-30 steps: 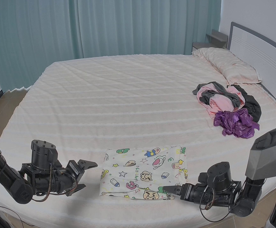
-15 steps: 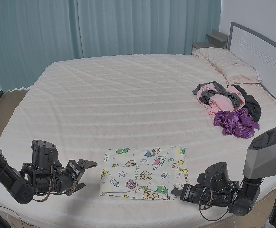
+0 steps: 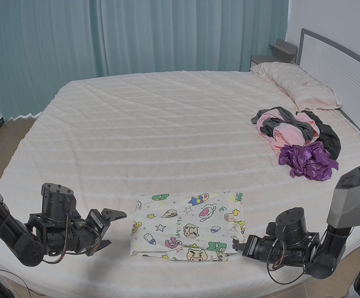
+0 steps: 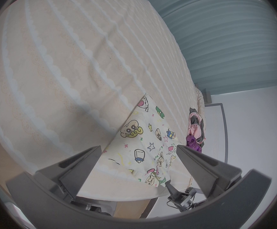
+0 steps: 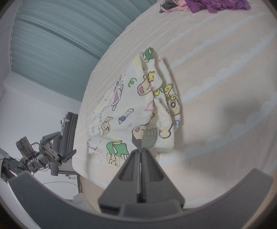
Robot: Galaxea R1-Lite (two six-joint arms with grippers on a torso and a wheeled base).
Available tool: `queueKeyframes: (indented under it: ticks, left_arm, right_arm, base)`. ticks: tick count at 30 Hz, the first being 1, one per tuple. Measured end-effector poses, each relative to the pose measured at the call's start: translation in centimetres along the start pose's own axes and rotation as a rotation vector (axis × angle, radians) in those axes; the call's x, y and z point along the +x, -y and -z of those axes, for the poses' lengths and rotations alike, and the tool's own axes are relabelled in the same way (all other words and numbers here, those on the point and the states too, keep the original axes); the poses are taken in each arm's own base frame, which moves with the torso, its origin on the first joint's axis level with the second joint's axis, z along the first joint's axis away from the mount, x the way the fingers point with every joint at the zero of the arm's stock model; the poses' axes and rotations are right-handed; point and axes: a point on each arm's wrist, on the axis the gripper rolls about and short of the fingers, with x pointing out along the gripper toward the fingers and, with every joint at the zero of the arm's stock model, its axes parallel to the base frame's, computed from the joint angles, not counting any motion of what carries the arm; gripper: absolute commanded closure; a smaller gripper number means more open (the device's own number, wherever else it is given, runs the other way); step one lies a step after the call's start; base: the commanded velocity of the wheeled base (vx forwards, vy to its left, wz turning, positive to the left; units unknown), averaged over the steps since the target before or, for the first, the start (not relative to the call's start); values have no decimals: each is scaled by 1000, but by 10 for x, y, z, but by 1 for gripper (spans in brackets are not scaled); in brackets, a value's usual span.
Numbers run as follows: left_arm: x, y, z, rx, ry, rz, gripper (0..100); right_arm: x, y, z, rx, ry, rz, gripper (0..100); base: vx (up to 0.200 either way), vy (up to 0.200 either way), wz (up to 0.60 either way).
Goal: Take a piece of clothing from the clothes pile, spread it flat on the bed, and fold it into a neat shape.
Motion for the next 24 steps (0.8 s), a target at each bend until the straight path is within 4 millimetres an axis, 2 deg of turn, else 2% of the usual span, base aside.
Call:
queueKeyframes:
  ticks: [5, 21, 22, 24]
  left_arm:
    - [0, 0, 0, 1, 0, -1, 0]
    - [0, 0, 0, 1, 2, -3, 0]
    - [0, 0, 0, 0, 2, -3, 0]
    - [0, 0, 0, 1, 2, -4, 0]
  right_arm:
    - [-7, 5, -10, 20, 38, 13, 100]
    - [-22, 9, -16, -50, 65, 30, 100]
    - [-22, 10, -16, -54, 59, 39, 0]
    - [-22, 12, -15, -58, 42, 60, 0]
  base:
    - [0, 0, 0]
    - [0, 0, 0]
    - [0, 0, 0]
    - [0, 0, 0]
